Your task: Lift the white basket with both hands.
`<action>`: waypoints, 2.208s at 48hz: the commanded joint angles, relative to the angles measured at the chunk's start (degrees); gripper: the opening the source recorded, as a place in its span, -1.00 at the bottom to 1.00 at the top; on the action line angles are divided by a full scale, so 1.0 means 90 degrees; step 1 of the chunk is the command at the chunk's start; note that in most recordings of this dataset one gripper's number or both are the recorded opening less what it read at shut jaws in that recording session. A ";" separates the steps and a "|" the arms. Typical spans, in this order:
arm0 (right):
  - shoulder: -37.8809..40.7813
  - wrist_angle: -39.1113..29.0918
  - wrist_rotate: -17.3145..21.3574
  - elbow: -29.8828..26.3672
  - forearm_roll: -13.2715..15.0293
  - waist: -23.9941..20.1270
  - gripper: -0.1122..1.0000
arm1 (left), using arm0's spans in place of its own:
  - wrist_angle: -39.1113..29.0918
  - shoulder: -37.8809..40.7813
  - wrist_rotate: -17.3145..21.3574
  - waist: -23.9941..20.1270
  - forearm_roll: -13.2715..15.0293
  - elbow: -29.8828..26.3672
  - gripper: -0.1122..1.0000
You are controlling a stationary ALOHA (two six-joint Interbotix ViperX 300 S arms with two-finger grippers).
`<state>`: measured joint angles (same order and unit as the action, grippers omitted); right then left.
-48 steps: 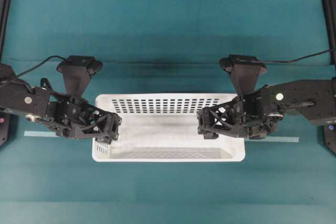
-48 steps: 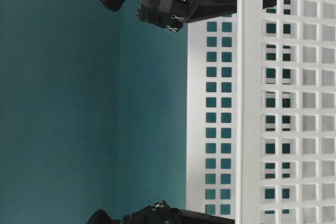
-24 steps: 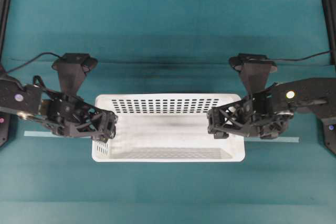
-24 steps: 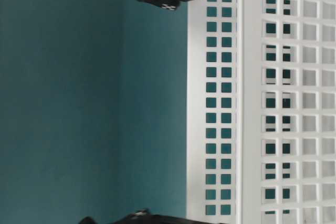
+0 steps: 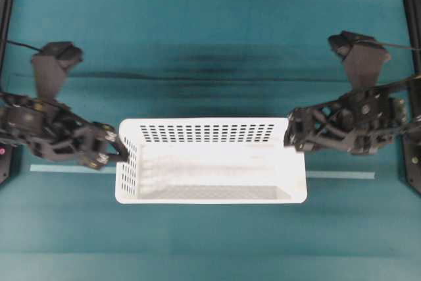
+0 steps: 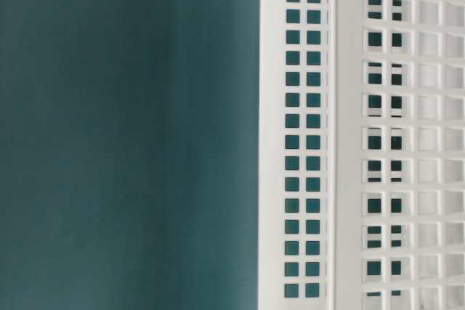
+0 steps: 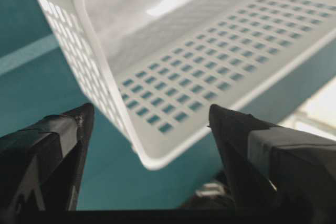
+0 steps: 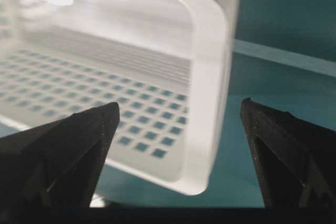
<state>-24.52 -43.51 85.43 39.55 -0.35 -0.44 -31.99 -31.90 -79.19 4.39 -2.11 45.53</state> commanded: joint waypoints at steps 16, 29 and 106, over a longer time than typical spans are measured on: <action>-0.1016 0.2158 -0.1406 0.0518 0.0156 0.0107 0.97 | 0.0352 -0.1826 0.0850 0.0000 -0.0010 0.0352 0.79; -0.1797 0.2812 -0.2686 0.0898 0.0254 0.0303 0.97 | 0.0498 -0.2158 0.1396 -0.0020 -0.0010 0.0400 0.79; -0.3984 0.3809 -0.7695 0.1846 0.0879 -0.0234 0.94 | 0.1699 -0.3379 0.6406 0.0039 -0.0010 0.0664 0.78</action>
<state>-60.38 -9.49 16.26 56.60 7.65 -2.55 -16.96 -62.40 -21.71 4.66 -2.02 52.12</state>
